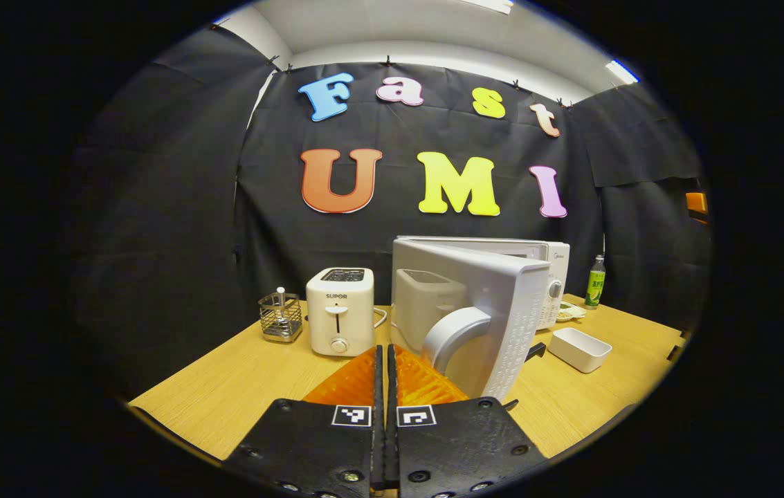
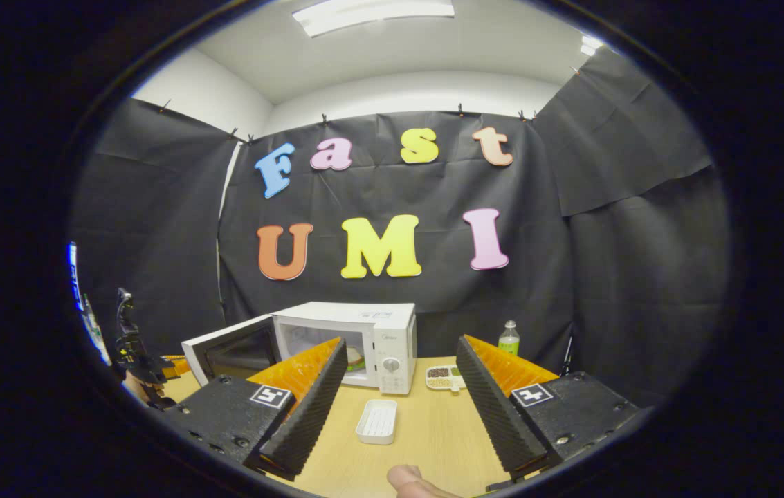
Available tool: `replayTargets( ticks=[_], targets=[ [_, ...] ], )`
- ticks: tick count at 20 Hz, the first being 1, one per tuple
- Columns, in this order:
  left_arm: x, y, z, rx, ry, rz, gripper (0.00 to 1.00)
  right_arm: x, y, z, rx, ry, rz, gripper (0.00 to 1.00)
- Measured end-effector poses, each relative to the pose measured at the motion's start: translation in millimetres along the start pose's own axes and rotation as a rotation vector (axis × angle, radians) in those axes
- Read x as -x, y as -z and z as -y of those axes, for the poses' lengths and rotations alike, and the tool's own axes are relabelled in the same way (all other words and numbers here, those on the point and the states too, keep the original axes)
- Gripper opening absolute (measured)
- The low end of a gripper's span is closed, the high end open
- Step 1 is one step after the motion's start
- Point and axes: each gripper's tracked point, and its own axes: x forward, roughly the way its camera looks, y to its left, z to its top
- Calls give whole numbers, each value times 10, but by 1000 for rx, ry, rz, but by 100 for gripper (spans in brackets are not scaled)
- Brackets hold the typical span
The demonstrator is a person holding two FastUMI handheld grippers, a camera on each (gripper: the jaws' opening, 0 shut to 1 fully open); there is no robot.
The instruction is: Open the microwave oven with the left hand, put the food in, and close the microwave oven.
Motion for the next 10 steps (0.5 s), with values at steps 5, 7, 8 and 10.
replayTargets(
  ticks=[5,7,8,10],
  targets=[
    [-207,16,446,-34,54,-2,0,29,70,196,7,1,-19,100],
    [-299,31,619,-33,79,-6,0,27,112,267,21,3,-28,92],
    [-342,45,708,-30,90,-8,0,18,132,298,23,3,-31,92],
    [-458,44,864,-32,103,-9,0,15,147,386,21,9,-34,92]
  ],
)
